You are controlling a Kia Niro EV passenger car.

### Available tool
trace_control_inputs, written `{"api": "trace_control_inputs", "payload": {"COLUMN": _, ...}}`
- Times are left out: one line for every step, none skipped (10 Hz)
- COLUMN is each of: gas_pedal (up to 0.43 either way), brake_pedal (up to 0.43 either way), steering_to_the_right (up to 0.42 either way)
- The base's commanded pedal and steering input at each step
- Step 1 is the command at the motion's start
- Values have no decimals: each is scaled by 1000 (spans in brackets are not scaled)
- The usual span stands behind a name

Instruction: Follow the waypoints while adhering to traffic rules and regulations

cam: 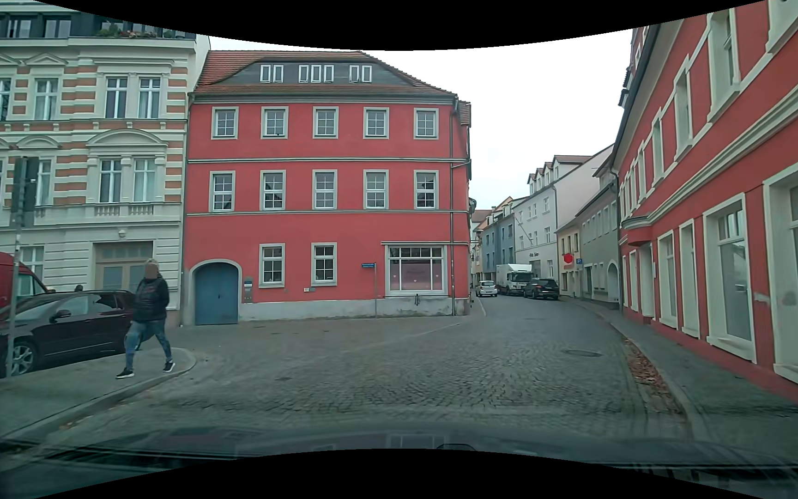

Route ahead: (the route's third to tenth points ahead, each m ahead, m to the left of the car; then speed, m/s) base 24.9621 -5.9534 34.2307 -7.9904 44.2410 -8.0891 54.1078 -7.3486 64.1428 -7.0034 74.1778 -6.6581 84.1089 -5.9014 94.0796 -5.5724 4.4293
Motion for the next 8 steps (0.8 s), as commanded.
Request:
{"api": "trace_control_inputs", "payload": {"gas_pedal": 118, "brake_pedal": 0, "steering_to_the_right": 107}}
{"api": "trace_control_inputs", "payload": {"gas_pedal": 118, "brake_pedal": 0, "steering_to_the_right": 118}}
{"api": "trace_control_inputs", "payload": {"gas_pedal": 130, "brake_pedal": 0, "steering_to_the_right": 139}}
{"api": "trace_control_inputs", "payload": {"gas_pedal": 130, "brake_pedal": 0, "steering_to_the_right": 160}}
{"api": "trace_control_inputs", "payload": {"gas_pedal": 130, "brake_pedal": 0, "steering_to_the_right": 174}}
{"api": "trace_control_inputs", "payload": {"gas_pedal": 130, "brake_pedal": 0, "steering_to_the_right": 186}}
{"api": "trace_control_inputs", "payload": {"gas_pedal": 138, "brake_pedal": 0, "steering_to_the_right": 192}}
{"api": "trace_control_inputs", "payload": {"gas_pedal": 138, "brake_pedal": 0, "steering_to_the_right": 193}}
